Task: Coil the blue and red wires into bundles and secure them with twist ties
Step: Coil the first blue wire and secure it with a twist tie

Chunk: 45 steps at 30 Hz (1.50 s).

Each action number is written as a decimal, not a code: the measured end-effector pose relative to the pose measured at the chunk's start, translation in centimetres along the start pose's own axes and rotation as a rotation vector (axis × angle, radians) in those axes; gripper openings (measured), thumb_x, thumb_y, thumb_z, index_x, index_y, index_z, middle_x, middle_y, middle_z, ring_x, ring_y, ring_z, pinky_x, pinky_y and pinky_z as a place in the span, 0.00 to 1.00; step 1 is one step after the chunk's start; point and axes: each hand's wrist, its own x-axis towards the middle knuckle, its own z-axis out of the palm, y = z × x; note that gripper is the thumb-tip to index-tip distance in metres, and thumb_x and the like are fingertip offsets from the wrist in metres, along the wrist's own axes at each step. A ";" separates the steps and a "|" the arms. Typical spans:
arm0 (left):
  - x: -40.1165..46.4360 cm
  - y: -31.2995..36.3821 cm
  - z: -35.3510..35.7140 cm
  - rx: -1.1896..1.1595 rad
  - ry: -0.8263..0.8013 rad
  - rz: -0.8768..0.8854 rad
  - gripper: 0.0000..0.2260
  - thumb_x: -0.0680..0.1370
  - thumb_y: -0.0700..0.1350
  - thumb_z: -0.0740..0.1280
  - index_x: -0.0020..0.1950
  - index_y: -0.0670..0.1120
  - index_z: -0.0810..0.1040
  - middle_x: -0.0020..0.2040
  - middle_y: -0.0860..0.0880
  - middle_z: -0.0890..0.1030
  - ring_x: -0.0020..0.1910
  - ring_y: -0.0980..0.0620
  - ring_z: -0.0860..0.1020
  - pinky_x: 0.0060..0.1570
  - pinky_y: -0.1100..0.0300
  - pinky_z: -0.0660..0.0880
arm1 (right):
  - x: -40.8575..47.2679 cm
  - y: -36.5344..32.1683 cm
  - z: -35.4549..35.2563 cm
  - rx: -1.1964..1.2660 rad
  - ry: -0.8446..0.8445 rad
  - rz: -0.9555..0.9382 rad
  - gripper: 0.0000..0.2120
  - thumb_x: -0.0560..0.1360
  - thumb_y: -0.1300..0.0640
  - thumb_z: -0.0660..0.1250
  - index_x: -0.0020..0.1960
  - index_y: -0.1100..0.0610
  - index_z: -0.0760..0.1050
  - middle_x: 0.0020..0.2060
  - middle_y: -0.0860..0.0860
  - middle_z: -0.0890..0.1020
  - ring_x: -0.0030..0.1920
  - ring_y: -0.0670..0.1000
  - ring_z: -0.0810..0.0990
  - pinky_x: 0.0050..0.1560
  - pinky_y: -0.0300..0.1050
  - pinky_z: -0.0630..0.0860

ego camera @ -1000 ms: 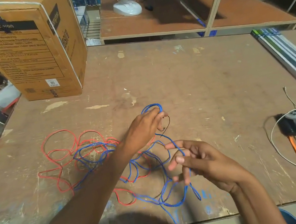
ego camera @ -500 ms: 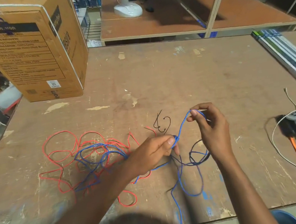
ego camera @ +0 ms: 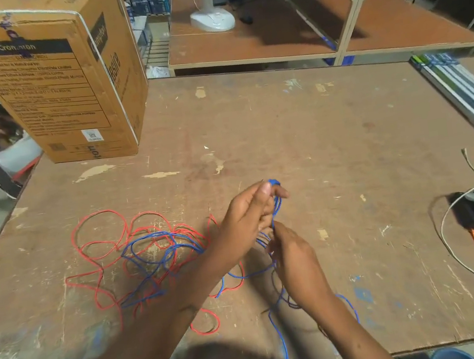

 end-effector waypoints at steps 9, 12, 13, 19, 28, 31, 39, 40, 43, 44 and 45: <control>3.3 -1.9 0.8 -0.132 0.349 0.000 0.16 0.89 0.49 0.59 0.71 0.43 0.79 0.40 0.51 0.75 0.26 0.55 0.67 0.28 0.63 0.63 | 0.2 -2.6 -0.6 0.547 -0.162 0.105 0.09 0.88 0.62 0.60 0.64 0.52 0.73 0.42 0.45 0.87 0.41 0.51 0.89 0.51 0.53 0.85; 4.6 -1.8 -0.1 -0.033 0.355 0.064 0.15 0.89 0.46 0.61 0.66 0.37 0.80 0.47 0.45 0.80 0.28 0.52 0.71 0.32 0.62 0.71 | 0.4 -2.2 -1.6 0.692 -0.173 0.171 0.15 0.89 0.62 0.60 0.69 0.46 0.76 0.45 0.48 0.87 0.30 0.52 0.82 0.39 0.49 0.83; 4.9 -1.9 -0.5 0.035 0.352 0.080 0.14 0.88 0.45 0.61 0.67 0.38 0.80 0.48 0.43 0.81 0.28 0.52 0.73 0.34 0.61 0.74 | 0.4 -2.3 -2.0 0.709 -0.165 0.195 0.14 0.88 0.62 0.61 0.69 0.48 0.76 0.45 0.49 0.88 0.28 0.51 0.79 0.35 0.45 0.80; 4.0 -2.9 -1.9 0.946 -0.003 0.389 0.22 0.87 0.44 0.66 0.81 0.46 0.70 0.45 0.52 0.76 0.41 0.57 0.80 0.44 0.60 0.76 | 1.4 -2.0 -4.5 0.606 -0.246 0.314 0.07 0.82 0.50 0.72 0.56 0.51 0.79 0.36 0.50 0.88 0.33 0.50 0.86 0.45 0.55 0.85; 2.5 -3.0 -6.1 1.234 -0.213 0.433 0.15 0.88 0.54 0.57 0.49 0.47 0.76 0.41 0.50 0.75 0.41 0.45 0.74 0.41 0.50 0.75 | 2.8 0.3 -10.7 1.283 -0.493 0.496 0.32 0.74 0.32 0.72 0.56 0.61 0.88 0.39 0.51 0.66 0.38 0.50 0.64 0.36 0.46 0.81; 2.0 -1.9 -6.4 1.200 -0.298 0.324 0.19 0.87 0.58 0.59 0.42 0.47 0.71 0.36 0.51 0.70 0.36 0.48 0.68 0.37 0.50 0.69 | 2.9 1.0 -11.1 1.480 -0.649 0.521 0.45 0.74 0.29 0.72 0.72 0.67 0.79 0.40 0.49 0.66 0.38 0.48 0.53 0.23 0.36 0.62; -0.3 -0.2 -5.1 0.812 -0.478 -0.043 0.15 0.88 0.48 0.63 0.50 0.45 0.85 0.30 0.58 0.71 0.31 0.60 0.68 0.37 0.67 0.64 | 4.5 1.4 -10.6 0.780 -0.228 0.259 0.08 0.81 0.63 0.73 0.52 0.52 0.88 0.33 0.53 0.72 0.23 0.47 0.68 0.26 0.37 0.67; -0.6 0.1 -4.7 0.702 -0.485 -0.092 0.15 0.88 0.46 0.61 0.51 0.43 0.85 0.30 0.59 0.70 0.30 0.60 0.67 0.36 0.68 0.64 | 5.0 1.6 -10.6 0.764 -0.169 0.224 0.11 0.78 0.64 0.76 0.47 0.48 0.88 0.36 0.55 0.74 0.25 0.49 0.67 0.27 0.39 0.66; -1.2 0.6 -3.8 0.483 -0.496 -0.166 0.18 0.89 0.46 0.60 0.51 0.37 0.84 0.30 0.58 0.67 0.30 0.58 0.63 0.33 0.66 0.62 | 5.7 2.5 -10.5 0.936 -0.207 0.172 0.11 0.75 0.65 0.78 0.46 0.50 0.82 0.42 0.55 0.74 0.28 0.49 0.64 0.29 0.41 0.60; -1.3 0.9 -3.4 0.457 -0.503 -0.180 0.18 0.89 0.44 0.59 0.50 0.35 0.84 0.29 0.58 0.66 0.30 0.58 0.61 0.33 0.66 0.61 | 5.9 2.8 -10.4 1.061 -0.284 0.176 0.10 0.77 0.66 0.76 0.48 0.53 0.80 0.41 0.54 0.74 0.29 0.47 0.64 0.29 0.41 0.60; -1.4 1.3 -3.2 0.439 -0.528 -0.194 0.18 0.89 0.42 0.59 0.48 0.34 0.83 0.28 0.59 0.67 0.29 0.59 0.60 0.32 0.67 0.61 | 6.1 3.1 -10.2 1.209 -0.372 0.206 0.08 0.79 0.67 0.72 0.50 0.56 0.78 0.42 0.53 0.74 0.32 0.47 0.64 0.30 0.40 0.61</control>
